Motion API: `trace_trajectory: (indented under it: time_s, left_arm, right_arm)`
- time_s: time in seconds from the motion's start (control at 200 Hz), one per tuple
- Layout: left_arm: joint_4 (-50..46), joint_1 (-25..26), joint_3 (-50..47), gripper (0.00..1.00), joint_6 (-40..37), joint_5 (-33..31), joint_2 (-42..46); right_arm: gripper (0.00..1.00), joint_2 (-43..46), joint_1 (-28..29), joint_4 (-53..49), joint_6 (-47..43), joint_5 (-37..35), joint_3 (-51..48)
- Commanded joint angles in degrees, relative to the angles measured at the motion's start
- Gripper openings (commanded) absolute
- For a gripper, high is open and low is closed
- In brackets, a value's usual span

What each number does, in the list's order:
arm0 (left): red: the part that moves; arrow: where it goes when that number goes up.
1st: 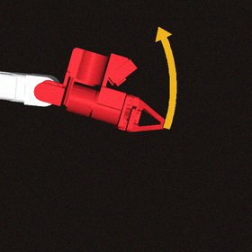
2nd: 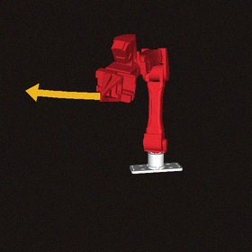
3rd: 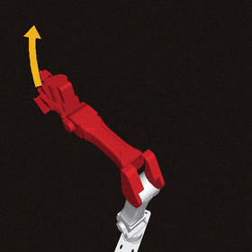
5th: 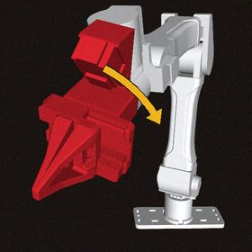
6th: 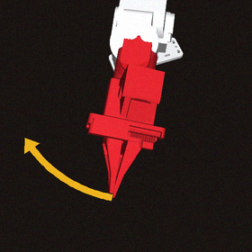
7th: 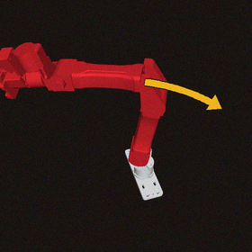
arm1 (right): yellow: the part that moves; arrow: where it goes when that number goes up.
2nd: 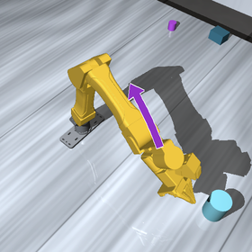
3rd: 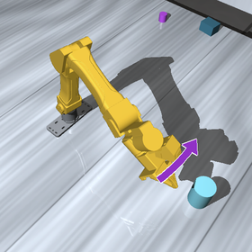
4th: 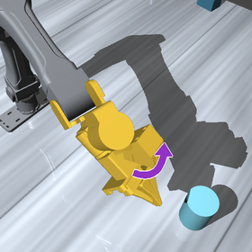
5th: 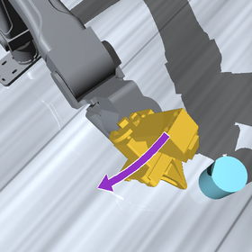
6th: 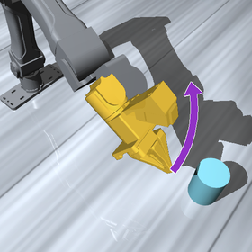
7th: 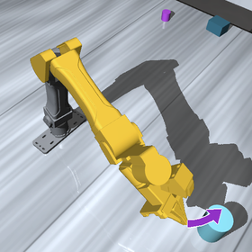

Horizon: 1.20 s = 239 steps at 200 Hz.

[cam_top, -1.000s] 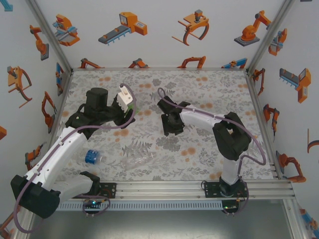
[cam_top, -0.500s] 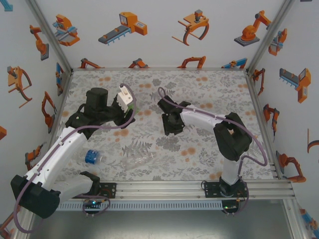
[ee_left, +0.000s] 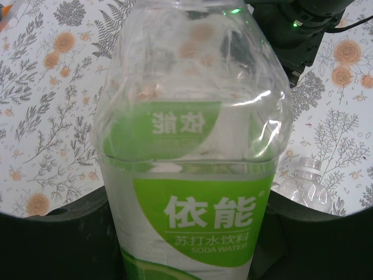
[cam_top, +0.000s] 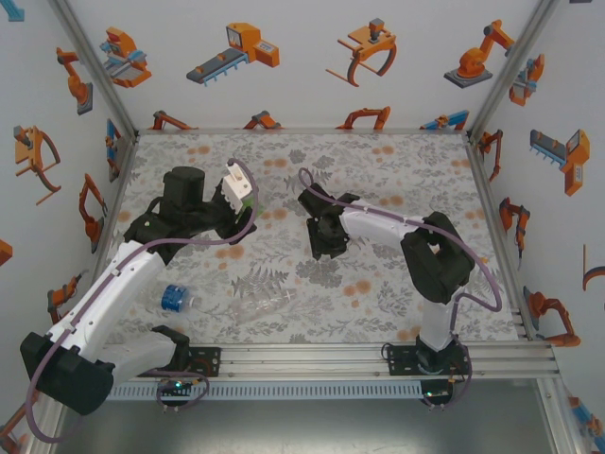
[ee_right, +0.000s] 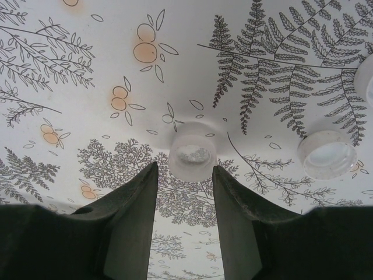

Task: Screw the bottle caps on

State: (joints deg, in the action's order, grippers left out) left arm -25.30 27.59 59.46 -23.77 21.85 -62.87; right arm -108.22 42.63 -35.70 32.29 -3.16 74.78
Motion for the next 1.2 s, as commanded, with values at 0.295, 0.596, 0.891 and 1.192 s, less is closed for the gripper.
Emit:
trace_trajectory:
  time_s: [0.295,0.596,0.891,1.192]
  left_arm:
    - [0.5,-0.35,-0.13,0.04,-0.05,-0.18,-0.23]
    - [0.55,-0.35,-0.06,0.04,-0.12,-0.08,-0.56]
    - [0.34,-0.35,0.15,0.05,0.08,0.17,-1.18]
    - [0.47,-0.35,0.11,0.05,-0.05,0.2,-1.29]
  right_arm:
    - [0.4,-2.34,0.35,1.03,0.4,1.36,0.07]
    - [0.26,-2.13,0.27,4.09,1.69,4.02,-1.57]
    - [0.18,3.02,-4.97,26.11,9.92,24.36,-11.84]
    - [0.35,6.64,-11.96,31.9,15.16,28.16,-24.86]
